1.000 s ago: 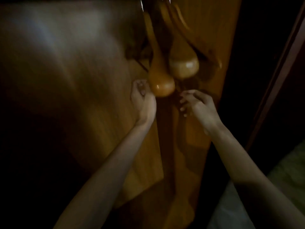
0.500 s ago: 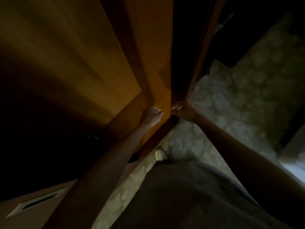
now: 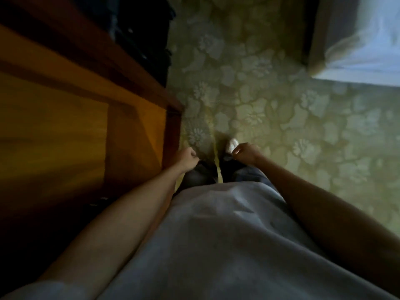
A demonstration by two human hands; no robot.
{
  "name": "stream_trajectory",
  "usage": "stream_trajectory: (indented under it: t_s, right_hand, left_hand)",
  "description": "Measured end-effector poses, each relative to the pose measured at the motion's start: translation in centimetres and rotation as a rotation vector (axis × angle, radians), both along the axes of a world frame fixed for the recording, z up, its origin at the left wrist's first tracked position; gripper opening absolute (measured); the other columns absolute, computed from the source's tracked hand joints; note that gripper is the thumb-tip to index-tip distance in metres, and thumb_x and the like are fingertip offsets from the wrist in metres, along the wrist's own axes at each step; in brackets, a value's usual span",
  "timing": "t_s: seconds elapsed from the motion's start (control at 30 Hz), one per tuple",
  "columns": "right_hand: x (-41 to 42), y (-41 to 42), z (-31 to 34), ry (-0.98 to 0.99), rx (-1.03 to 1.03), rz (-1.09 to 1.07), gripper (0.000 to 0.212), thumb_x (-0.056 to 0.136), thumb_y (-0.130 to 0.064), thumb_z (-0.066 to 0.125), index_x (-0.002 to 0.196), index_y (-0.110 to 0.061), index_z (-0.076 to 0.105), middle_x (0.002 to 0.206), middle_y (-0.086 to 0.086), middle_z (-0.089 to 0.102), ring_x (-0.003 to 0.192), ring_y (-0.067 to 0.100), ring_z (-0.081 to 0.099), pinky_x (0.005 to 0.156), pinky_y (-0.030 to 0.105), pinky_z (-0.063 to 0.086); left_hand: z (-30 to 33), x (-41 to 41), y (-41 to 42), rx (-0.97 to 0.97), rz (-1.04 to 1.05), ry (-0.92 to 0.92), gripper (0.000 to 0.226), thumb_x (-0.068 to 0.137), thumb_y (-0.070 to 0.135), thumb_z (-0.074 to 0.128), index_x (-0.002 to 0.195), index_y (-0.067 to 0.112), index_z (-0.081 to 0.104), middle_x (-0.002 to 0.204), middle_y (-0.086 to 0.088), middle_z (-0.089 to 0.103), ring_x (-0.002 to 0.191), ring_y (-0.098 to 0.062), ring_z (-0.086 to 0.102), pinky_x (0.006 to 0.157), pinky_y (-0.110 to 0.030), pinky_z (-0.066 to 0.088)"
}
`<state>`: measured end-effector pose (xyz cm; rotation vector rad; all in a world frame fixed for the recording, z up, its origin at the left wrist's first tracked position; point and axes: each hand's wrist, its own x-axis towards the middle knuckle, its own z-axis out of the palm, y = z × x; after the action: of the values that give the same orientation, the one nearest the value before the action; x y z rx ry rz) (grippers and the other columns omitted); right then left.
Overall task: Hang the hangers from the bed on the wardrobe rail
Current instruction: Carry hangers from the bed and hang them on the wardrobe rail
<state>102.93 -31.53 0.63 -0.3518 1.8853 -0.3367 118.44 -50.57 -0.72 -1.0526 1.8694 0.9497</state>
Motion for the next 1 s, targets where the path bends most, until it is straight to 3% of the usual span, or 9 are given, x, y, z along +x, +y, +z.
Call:
stream_trajectory:
  t_s: [0.2, 0.27, 0.33, 0.43, 0.53, 0.7, 0.8, 0.9, 1.0]
  right_hand:
    - [-0.2, 8.9, -0.4, -0.002, 0.049, -0.319, 0.023, 0.091, -0.029, 0.062, 0.103, -0.014, 0.076, 0.106, 0.009, 0.072, 0.1, 0.027, 0.066, 0.09, 0.041, 0.054]
    - [-0.2, 12.1, -0.6, 0.014, 0.045, -0.475, 0.019, 0.089, -0.025, 0.063, 0.101, -0.016, 0.076, 0.105, 0.007, 0.073, 0.097, 0.024, 0.066, 0.085, 0.035, 0.054]
    - [0.0, 15.5, -0.8, 0.007, 0.057, -0.616, 0.019, 0.088, -0.023, 0.063, 0.101, -0.018, 0.076, 0.1, 0.004, 0.072, 0.093, 0.02, 0.065, 0.082, 0.029, 0.052]
    - [0.7, 20.6, -1.3, 0.001, 0.077, -0.85, 0.016, 0.088, -0.02, 0.063, 0.097, -0.017, 0.075, 0.098, 0.004, 0.073, 0.094, 0.021, 0.067, 0.082, 0.029, 0.052]
    - [2.0, 25.1, -1.6, 0.014, 0.134, -1.051, 0.02, 0.091, -0.021, 0.064, 0.104, -0.01, 0.075, 0.094, 0.004, 0.069, 0.088, 0.018, 0.062, 0.076, 0.026, 0.045]
    - [2.5, 29.6, -2.4, -0.016, 0.228, -1.333, 0.024, 0.09, -0.021, 0.064, 0.099, -0.002, 0.076, 0.086, 0.011, 0.071, 0.087, 0.027, 0.068, 0.077, 0.036, 0.054]
    - [-1.7, 30.8, -2.6, 0.011, 0.225, -1.414, 0.029, 0.089, -0.021, 0.063, 0.1, 0.005, 0.074, 0.094, 0.022, 0.073, 0.09, 0.034, 0.07, 0.078, 0.043, 0.056]
    - [-9.8, 32.4, -2.8, 0.076, 0.145, -1.431, 0.027, 0.09, -0.025, 0.064, 0.106, -0.006, 0.074, 0.1, 0.012, 0.073, 0.095, 0.026, 0.068, 0.074, 0.031, 0.052]
    - [-19.8, 34.7, -2.8, 0.157, 0.043, -1.397, 0.027, 0.09, -0.026, 0.064, 0.11, -0.01, 0.072, 0.103, 0.005, 0.071, 0.093, 0.018, 0.064, 0.076, 0.027, 0.048]
  left_hand:
    - [0.2, -9.3, 3.8, 0.041, -0.268, -0.029, 0.019, 0.097, 0.023, 0.06, 0.105, 0.014, 0.075, 0.105, -0.007, 0.076, 0.101, -0.023, 0.07, 0.088, -0.029, 0.054]
    - [0.4, -13.2, 6.8, 0.035, -0.358, -0.014, 0.018, 0.094, 0.021, 0.058, 0.091, 0.014, 0.075, 0.092, -0.007, 0.078, 0.09, -0.023, 0.074, 0.088, -0.034, 0.058]
    - [0.4, -17.1, 10.1, 0.054, -0.449, 0.007, 0.019, 0.093, 0.019, 0.057, 0.081, 0.018, 0.072, 0.084, -0.006, 0.078, 0.08, -0.021, 0.075, 0.082, -0.034, 0.061]
    - [0.5, -22.7, 15.2, 0.074, -0.57, 0.053, 0.018, 0.094, 0.017, 0.056, 0.085, 0.016, 0.072, 0.082, -0.005, 0.077, 0.067, -0.016, 0.07, 0.058, -0.025, 0.056]
    - [0.6, -27.3, 19.9, 0.085, -0.699, 0.105, 0.017, 0.094, 0.014, 0.056, 0.087, 0.01, 0.072, 0.081, -0.008, 0.076, 0.062, -0.017, 0.066, 0.054, -0.024, 0.051]
    - [0.6, -33.1, 24.0, 0.082, -0.898, 0.145, 0.015, 0.098, 0.016, 0.059, 0.09, 0.012, 0.071, 0.088, -0.01, 0.075, 0.076, -0.022, 0.07, 0.073, -0.034, 0.059]
    - [-0.5, -36.3, 23.5, -0.007, -0.943, 0.113, 0.014, 0.096, 0.022, 0.062, 0.095, 0.014, 0.073, 0.098, -0.009, 0.075, 0.09, -0.026, 0.07, 0.089, -0.04, 0.059]
    - [-2.2, -40.0, 22.2, -0.08, -0.957, 0.038, 0.014, 0.093, 0.02, 0.063, 0.088, 0.016, 0.075, 0.1, -0.009, 0.076, 0.094, -0.027, 0.071, 0.088, -0.036, 0.058]
    - [-3.6, -44.8, 21.9, -0.098, -0.968, -0.049, 0.019, 0.094, 0.02, 0.063, 0.09, 0.008, 0.078, 0.098, -0.011, 0.076, 0.093, -0.027, 0.07, 0.077, -0.028, 0.052]
